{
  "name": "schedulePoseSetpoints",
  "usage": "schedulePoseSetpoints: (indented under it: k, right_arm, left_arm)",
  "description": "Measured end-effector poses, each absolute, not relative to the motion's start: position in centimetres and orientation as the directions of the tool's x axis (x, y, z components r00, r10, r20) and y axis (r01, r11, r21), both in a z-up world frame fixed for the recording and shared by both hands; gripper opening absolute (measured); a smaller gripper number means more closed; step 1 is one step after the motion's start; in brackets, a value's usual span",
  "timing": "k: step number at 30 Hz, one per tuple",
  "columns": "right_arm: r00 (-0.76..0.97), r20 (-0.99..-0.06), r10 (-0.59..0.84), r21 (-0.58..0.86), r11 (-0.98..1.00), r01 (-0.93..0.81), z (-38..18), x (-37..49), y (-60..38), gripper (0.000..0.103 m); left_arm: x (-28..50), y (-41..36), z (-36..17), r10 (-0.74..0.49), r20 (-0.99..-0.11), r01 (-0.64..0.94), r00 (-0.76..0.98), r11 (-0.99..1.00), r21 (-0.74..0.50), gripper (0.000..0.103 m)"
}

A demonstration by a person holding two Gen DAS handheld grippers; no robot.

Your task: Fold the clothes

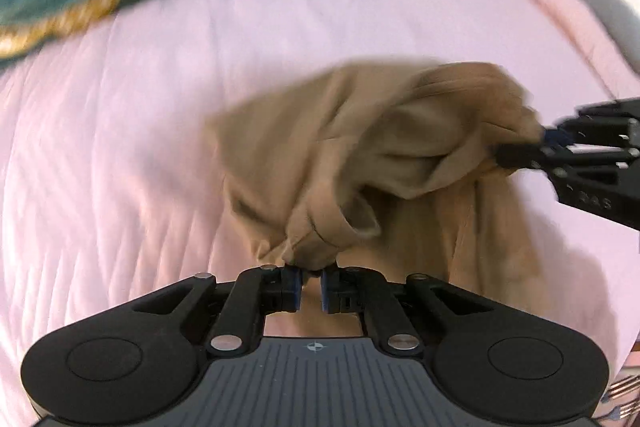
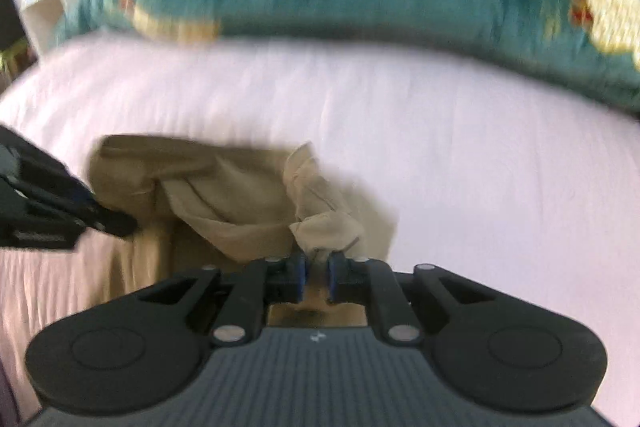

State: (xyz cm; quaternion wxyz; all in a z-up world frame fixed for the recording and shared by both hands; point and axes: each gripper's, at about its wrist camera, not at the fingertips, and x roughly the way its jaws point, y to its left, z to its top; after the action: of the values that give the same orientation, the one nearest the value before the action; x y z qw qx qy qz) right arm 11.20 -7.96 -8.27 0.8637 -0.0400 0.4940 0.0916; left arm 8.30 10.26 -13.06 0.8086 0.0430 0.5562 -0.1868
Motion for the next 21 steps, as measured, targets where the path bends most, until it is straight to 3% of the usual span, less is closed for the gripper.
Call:
schedulePoseSetpoints:
  k: [4, 8, 14, 17, 21]
  right_arm:
    - [0.392, -0.908, 0.146, 0.093, 0.984, -0.151, -8.7, 8.2, -8.4, 0.026]
    - [0.488, -0.844, 0.223, 0.211, 0.974, -0.081, -4.6, 6.8, -9.3, 0.034]
    - [0.637, -0.736, 0.228, 0.253, 0.966, -0.053, 0.1, 9.1, -9.4, 0.044]
    - [0.599, -0.772, 0.214, 0.254, 0.967, -0.019, -2.1, 12.1, -8.8, 0.045]
    - [0.415, -0.882, 0.224, 0.274, 0.959, 0.066, -8.3, 13.5, -7.5, 0.044]
  left_arm:
    - [5.9, 12.1, -11.2, -0.272, -0.909, 0.269, 0.316, 0.945, -0.189, 0.016]
    - [5.2, 13.3, -7.0, -0.29, -0.873, 0.229, 0.392, 0.95, -0.212, 0.018]
    - [6.6, 13.0, -3.1, -0.284, -0.815, 0.236, 0.505, 0.954, -0.186, 0.038]
    - [8.2, 11.7, -4.8, -0.299, -0.832, 0.23, 0.468, 0.95, -0.212, 0.043]
    - [9.3, 9.0, -11.4, -0.282, -0.91, 0.226, 0.303, 0.949, -0.219, 0.043]
